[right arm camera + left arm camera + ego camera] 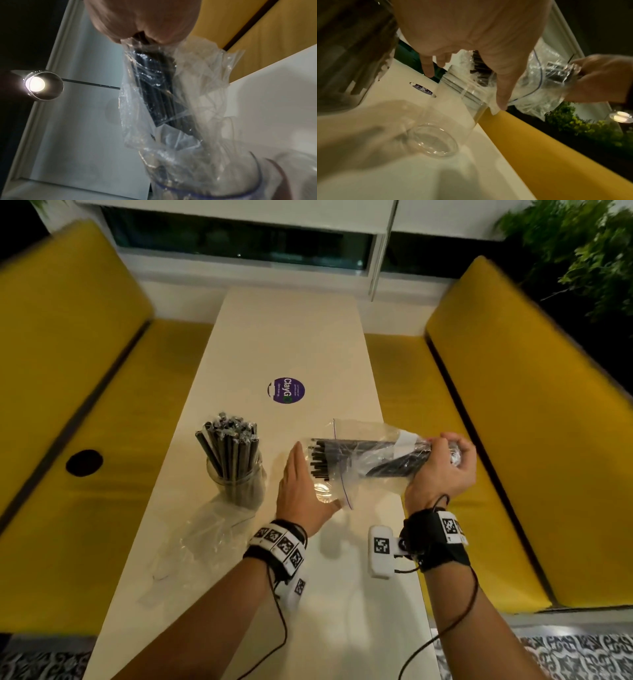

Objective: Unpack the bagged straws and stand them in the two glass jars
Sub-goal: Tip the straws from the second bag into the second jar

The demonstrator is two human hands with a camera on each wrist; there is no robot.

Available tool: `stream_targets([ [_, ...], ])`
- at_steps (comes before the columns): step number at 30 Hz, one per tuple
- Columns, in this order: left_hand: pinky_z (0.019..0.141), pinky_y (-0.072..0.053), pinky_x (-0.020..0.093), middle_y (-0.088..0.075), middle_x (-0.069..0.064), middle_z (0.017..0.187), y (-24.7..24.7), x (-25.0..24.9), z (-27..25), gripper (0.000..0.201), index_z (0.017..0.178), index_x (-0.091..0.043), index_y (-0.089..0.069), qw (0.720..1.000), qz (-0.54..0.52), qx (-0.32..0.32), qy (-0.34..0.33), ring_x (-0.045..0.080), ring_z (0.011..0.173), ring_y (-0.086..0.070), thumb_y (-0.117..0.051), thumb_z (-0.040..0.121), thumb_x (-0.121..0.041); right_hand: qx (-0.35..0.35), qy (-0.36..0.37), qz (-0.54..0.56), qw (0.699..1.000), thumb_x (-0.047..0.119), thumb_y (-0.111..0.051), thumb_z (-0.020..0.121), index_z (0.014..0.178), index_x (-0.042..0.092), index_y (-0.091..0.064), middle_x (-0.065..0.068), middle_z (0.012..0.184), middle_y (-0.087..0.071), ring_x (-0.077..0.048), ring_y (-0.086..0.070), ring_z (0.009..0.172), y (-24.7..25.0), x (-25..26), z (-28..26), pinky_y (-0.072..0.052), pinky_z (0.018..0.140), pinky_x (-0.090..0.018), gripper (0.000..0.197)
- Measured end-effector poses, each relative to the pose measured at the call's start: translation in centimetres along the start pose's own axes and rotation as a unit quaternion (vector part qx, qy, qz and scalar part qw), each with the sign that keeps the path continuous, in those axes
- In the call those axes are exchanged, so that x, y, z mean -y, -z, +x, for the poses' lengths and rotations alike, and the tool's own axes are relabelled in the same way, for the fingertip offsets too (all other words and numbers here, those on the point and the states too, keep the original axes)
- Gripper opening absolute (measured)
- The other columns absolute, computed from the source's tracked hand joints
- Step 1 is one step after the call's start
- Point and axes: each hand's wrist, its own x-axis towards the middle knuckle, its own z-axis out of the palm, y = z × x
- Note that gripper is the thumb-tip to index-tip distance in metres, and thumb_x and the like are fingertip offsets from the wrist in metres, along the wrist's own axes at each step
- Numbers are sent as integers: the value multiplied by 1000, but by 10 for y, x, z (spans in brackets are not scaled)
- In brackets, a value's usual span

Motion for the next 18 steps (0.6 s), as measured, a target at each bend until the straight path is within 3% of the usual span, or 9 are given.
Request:
stream_targets([
  [2, 128, -26, 41, -25, 12, 174, -3, 3, 7, 142, 170, -17, -1, 1000, 2, 4, -17, 28, 159, -27, -97, 69, -44, 0, 10, -16, 1000, -12, -63, 78, 82, 17, -68, 3, 87, -69, -1, -66, 75, 2, -6, 0, -55, 66, -22, 30],
  [4, 123, -33, 40, -39, 11, 167, -4, 7, 8, 129, 170, -19, -8, 999, 8, -14, -41, 29, 151, -38, -94, 75, -38, 3, 23, -42, 999, -8, -64, 77, 79, 24, -68, 5, 87, -70, -6, -67, 81, 3, -9, 1, -57, 71, -28, 32],
  [8, 122, -36, 41, -43, 6, 164, -7, 12, 12, 115, 168, -19, -20, 996, 2, -35, -76, 25, 145, -42, -90, 80, -41, 17, 40, -90, 995, -1, -65, 80, 80, 31, -70, 7, 88, -71, -22, -70, 88, 5, -14, 1, -62, 75, -45, 32],
  [11, 121, -40, 42, -47, 4, 159, -9, 16, 14, 109, 164, -21, -30, 996, 6, -41, -82, 24, 142, -45, -93, 77, -36, 31, 26, -120, 992, 5, -64, 81, 77, 38, -70, 15, 88, -72, -32, -74, 91, 1, -16, 3, -62, 71, -45, 34],
  [13, 120, -44, 45, -49, 4, 157, -11, 19, 14, 105, 161, -20, -35, 995, 15, -48, -82, 24, 141, -48, -95, 75, -36, 42, 26, -152, 987, 5, -62, 83, 81, 35, -71, 19, 84, -69, -20, -72, 78, -4, -16, 8, -59, 63, -38, 32],
  [15, 118, -45, 48, -50, 4, 155, -11, 20, 14, 109, 161, -22, -33, 996, 12, -51, -76, 24, 140, -48, -96, 73, -38, 66, 28, -199, 977, 4, -60, 86, 92, 26, -74, 17, 79, -65, -4, -59, 60, -10, -14, 15, -50, 53, -30, 27],
  [17, 119, -42, 45, -48, 3, 155, -8, 18, 15, 117, 164, -24, -27, 997, 2, -45, -67, 23, 140, -45, -96, 71, -41, 102, 9, -257, 961, 6, -58, 86, 101, 25, -74, 9, 79, -66, -9, -53, 57, -17, -16, 26, -45, 49, -28, 29],
  [18, 119, -42, 44, -46, 3, 156, -8, 17, 15, 118, 164, -23, -27, 997, 6, -43, -66, 24, 141, -44, -96, 70, -43, 115, -2, -283, 952, 10, -59, 86, 101, 28, -74, 3, 81, -70, -15, -57, 59, -20, -17, 31, -49, 50, -31, 28],
])
